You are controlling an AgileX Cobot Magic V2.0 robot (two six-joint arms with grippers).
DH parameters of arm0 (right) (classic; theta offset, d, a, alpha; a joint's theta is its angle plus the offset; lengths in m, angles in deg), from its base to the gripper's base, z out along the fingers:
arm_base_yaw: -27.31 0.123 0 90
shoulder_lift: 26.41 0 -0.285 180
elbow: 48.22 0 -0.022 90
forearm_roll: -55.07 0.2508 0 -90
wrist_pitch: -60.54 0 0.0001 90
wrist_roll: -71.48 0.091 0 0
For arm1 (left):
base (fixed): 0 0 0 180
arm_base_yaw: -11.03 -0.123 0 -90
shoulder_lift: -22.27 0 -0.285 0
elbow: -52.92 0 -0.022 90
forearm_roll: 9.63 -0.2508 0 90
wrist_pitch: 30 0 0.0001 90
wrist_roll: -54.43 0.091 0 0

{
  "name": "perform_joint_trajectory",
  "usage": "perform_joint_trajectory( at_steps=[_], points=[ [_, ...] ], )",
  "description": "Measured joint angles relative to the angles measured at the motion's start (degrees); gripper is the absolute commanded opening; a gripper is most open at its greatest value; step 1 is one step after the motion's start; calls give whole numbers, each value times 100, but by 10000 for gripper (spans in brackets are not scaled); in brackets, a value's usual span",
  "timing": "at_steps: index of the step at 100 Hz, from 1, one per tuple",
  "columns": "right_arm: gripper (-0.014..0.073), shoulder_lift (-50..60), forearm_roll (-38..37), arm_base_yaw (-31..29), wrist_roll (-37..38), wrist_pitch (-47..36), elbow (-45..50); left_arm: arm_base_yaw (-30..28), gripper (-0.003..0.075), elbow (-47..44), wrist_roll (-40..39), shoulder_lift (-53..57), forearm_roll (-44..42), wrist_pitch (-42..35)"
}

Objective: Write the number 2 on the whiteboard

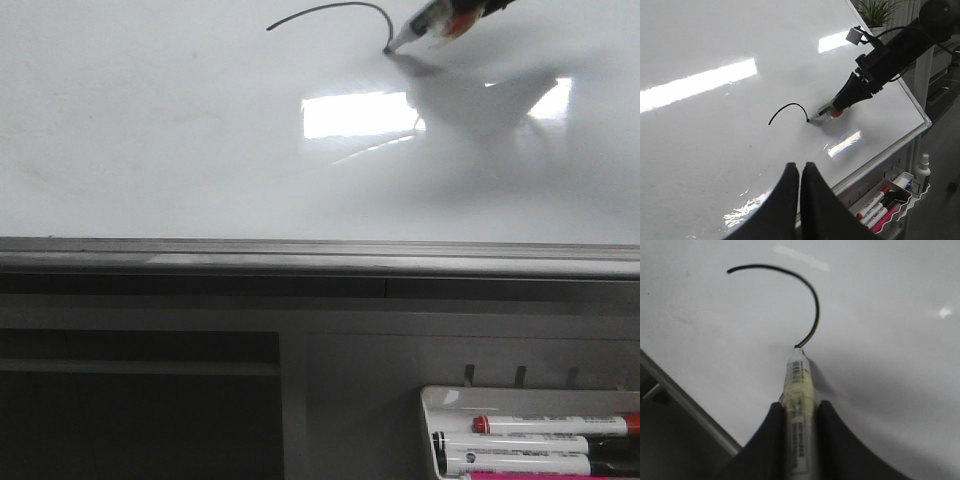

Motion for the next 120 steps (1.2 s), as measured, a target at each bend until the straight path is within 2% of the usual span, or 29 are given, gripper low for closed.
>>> perform_joint_trajectory(
  at_steps=[33, 57, 70, 79, 94, 107, 120],
  points=[
    [-59, -632, 592, 1053, 85, -571, 356, 0, -20, 0, 0, 0, 0, 0],
    [-59, -640, 615, 1077, 85, -649, 356, 0, -20, 0, 0, 0, 37, 0],
    [-59, -263, 580, 678, 282, -614, 559, 0, -20, 0, 0, 0, 50, 0],
    [-59, 207, 284, 285, 495, -625, 834, 0, -20, 0, 0, 0, 49, 0],
    [-59, 1140, -406, -789, 962, -465, 1433, 0, -20, 0, -10, 0, 49, 0],
    [-60, 1687, -589, -1755, 1065, -396, 1852, 0, -20, 0, -10, 0, 49, 0],
    [-60, 1805, -630, -1964, 1100, -407, 1922, 0, -20, 0, -20, 0, 49, 0]
  ],
)
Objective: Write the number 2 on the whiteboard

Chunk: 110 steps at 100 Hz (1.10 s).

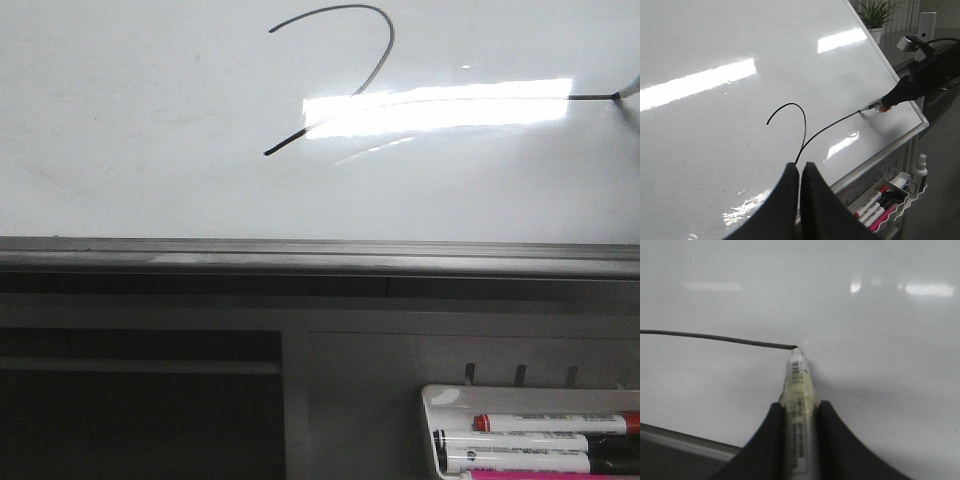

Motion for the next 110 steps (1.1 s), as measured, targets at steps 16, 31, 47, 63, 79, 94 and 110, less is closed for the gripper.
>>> perform_joint_trajectory(
  at_steps=[16, 31, 47, 63, 79, 94, 110],
  points=[
    [-60, 71, 163, 398, -34, 0, -78, 0, -16, 0, 0, 0, 24, -31],
    [-60, 281, 859, 1562, -716, 131, -479, 524, 195, 0, 121, -140, 439, -132],
    [-60, 425, 1189, 3253, -1619, 206, -1009, 559, 442, 158, 1514, -1045, 1734, -176],
    [-60, 368, 1197, 4653, -2567, 264, -1109, 568, 438, 550, 3161, -2231, 2889, -165],
    [-60, 260, 898, 5441, -2828, 271, -1109, 568, 438, 1009, 3854, -3045, 3238, 72],
    [-60, 161, 779, 5781, -2868, 271, -1109, 568, 438, 1280, 4396, -3522, 3487, 379],
    [-60, 39, 674, 5958, -2895, 271, -1109, 568, 438, 1354, 4603, -3848, 3557, 491]
  ],
)
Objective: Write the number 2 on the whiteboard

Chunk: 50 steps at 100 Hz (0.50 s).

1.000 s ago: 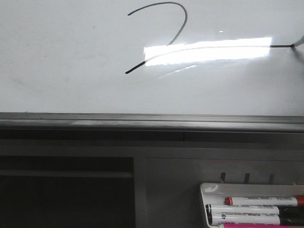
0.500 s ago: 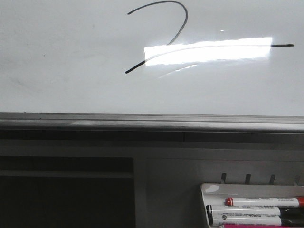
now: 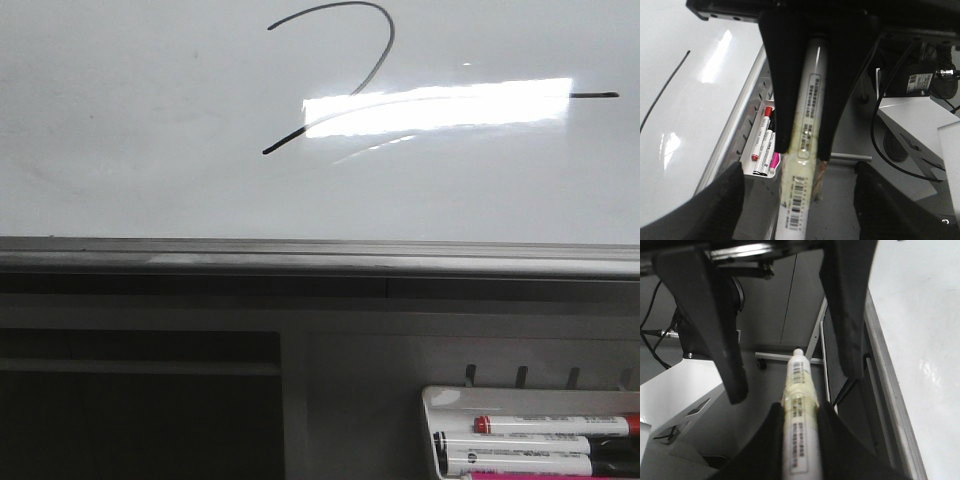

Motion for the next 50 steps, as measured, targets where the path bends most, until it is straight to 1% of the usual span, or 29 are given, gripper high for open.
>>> perform_joint_trajectory(
  at_steps=[11, 15, 25, 44, 50],
  points=[
    [-60, -28, -24, 96, -56, 0, 0, 0, 431, 0, 24, -192, 3, 25],
    [-60, -28, -24, 104, -79, 0, 0, 0, 407, 0, 24, -257, 13, 48],
    [-60, -33, -38, 104, -111, 0, 0, 0, 313, 0, 33, -375, 13, 111],
    [-60, -42, -51, 104, -120, -11, 0, 0, 104, 2, 33, -432, -40, 158],
    [-60, -42, -62, 104, -134, -11, 0, 3, 53, 2, 33, -432, -51, 179]
  ],
)
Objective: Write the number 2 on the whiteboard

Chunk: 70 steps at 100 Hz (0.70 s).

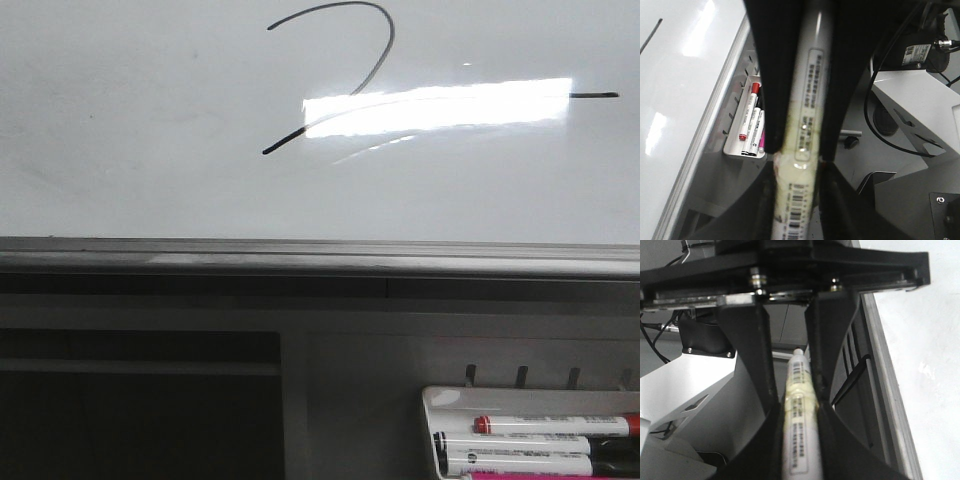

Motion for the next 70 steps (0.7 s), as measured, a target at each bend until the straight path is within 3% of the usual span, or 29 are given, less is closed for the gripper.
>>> perform_joint_trajectory(
  at_steps=[10, 35, 42, 55, 63, 70],
  points=[
    [-60, 0, -86, 0, -110, 13, 0, 0, -22, 0, 0, 0, 0, 49],
    [-33, 0, -124, 6, -183, 38, 0, 0, -20, 0, 0, 0, 0, 72],
    [82, 0, -124, 6, -183, 38, 0, 0, -20, 0, 0, 0, 0, 72],
    [446, 0, -97, -33, -134, -106, 0, 0, -20, 9, 0, 0, -27, 4],
    [552, 60, -71, -176, -49, -380, 0, 0, -20, 9, -116, 0, -41, -93],
    [566, 221, -68, -379, -26, -600, 0, -82, -20, 9, -311, 0, -65, -276]
  ],
)
